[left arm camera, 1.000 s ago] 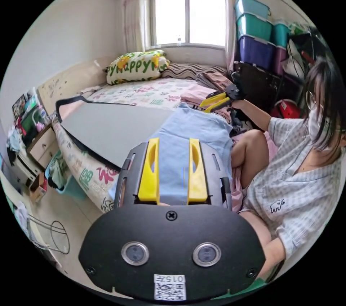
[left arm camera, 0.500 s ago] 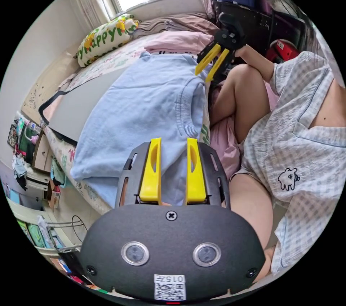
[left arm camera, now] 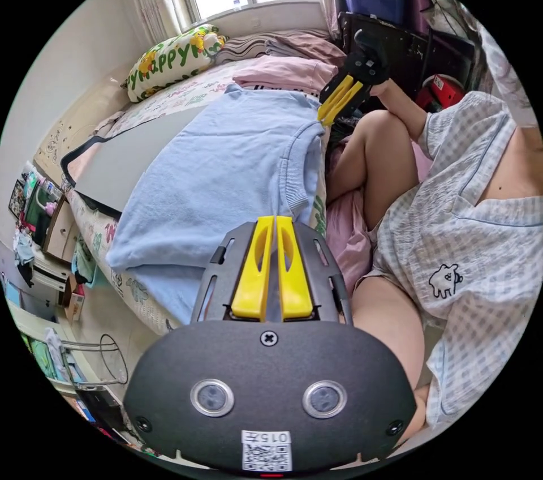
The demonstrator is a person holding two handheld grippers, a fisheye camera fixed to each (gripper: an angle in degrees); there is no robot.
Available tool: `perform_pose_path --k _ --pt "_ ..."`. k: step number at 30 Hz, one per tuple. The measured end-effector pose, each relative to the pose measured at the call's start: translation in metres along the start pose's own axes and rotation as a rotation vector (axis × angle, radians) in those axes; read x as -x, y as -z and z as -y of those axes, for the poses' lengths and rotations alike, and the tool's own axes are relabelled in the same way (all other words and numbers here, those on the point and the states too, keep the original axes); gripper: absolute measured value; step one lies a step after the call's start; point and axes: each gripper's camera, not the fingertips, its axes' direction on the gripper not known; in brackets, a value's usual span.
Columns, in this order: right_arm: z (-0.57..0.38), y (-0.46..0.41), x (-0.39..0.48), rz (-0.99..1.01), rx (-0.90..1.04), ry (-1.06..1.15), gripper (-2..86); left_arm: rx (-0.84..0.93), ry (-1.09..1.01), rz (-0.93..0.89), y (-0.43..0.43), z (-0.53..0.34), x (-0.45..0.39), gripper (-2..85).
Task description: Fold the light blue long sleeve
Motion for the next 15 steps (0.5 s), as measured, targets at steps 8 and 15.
perform_pose_path --k 8,15 --pt "-0.007 -0.023 -0.019 0.061 0.118 -0.028 3.8 0.140 0.002 -0.015 -0.033 0.013 0.001 0.4" --pt "-0.064 0.035 -0.053 0.023 0.096 -0.129 -0.4 0.125 -0.078 0.048 -0.001 0.019 -0.008 1.1"
